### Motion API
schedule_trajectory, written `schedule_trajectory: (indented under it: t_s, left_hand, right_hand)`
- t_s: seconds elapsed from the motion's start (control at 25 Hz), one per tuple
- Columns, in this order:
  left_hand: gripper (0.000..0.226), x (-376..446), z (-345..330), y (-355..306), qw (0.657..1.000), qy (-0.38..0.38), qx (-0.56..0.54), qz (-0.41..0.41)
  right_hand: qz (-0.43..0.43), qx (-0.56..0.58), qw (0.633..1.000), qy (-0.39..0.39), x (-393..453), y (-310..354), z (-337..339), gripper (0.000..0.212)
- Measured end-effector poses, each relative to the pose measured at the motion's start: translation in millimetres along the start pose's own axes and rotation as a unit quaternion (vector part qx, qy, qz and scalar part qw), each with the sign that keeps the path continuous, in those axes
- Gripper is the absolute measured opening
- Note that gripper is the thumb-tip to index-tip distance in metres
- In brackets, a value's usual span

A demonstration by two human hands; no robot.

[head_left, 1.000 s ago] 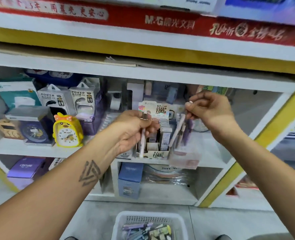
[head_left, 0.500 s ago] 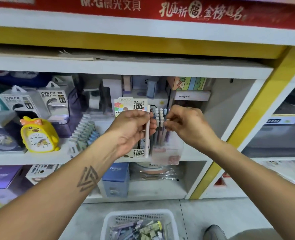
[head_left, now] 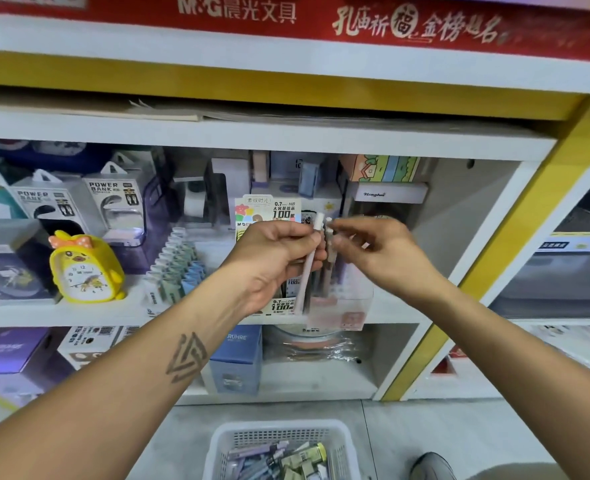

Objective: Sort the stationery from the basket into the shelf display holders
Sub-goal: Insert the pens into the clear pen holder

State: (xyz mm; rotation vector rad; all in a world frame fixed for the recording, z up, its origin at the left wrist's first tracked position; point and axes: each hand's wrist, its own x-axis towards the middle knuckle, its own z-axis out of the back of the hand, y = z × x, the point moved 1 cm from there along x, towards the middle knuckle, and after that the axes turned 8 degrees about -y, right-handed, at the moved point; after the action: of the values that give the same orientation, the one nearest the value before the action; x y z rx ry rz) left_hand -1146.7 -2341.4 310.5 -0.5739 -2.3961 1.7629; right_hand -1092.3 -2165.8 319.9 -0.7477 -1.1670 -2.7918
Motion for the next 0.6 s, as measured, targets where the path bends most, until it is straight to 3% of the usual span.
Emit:
schedule_trajectory:
  t_s: [0.08, 0.12, 0.2, 0.28, 0.36, 0.44, 0.52, 0.6]
  left_hand:
    - [0.012, -2.0, -3.6, 2.7, 1.000, 0.025, 0.011, -0.008]
    - [0.012, -3.1, -6.0, 4.4, 0.999, 0.042, 0.014, -0.014]
    - [0.013, -4.5, -10.7, 7.1, 0.998, 0.054, 0.026, -0.029]
    - [0.019, -1.9, -10.1, 7.0, 0.986, 0.019, 0.137, -0.091]
    - [0.039, 3.6, -4.2, 7.9, 0.923, -0.010, 0.344, -0.170]
    - [0.064, 4.1, 0.5, 9.9, 0.829, 0.001, 0.510, -0.231]
    - [0.080, 3.8, 1.0, 13.8, 0.757, 0.024, 0.587, -0.287]
    - [0.092, 4.1, 1.0, 20.1, 0.714, 0.038, 0.620, -0.323]
  right_hand:
    - [-0.079, 0.175, 0.981, -0.002, 2.1, 6.8, 2.0, 0.027]
    - [-0.086, 0.206, 0.975, -0.009, 2.2, 9.4, 1.8, 0.024]
    - [-0.081, 0.207, 0.974, -0.032, 1.1, 12.5, 2.0, 0.015]
    - [-0.069, 0.178, 0.979, -0.076, 2.0, 13.4, 8.1, 0.008]
    - [-0.033, 0.106, 0.988, -0.110, 2.0, 10.7, 17.4, 0.006]
    - [0.014, 0.024, 0.996, -0.088, -3.9, 10.2, 18.8, 0.006]
    - [0.045, -0.018, 0.996, -0.078, -11.7, 13.4, 13.5, 0.007]
    - [0.032, 0.030, 0.991, -0.128, -10.6, 15.0, 16.6, 0.011]
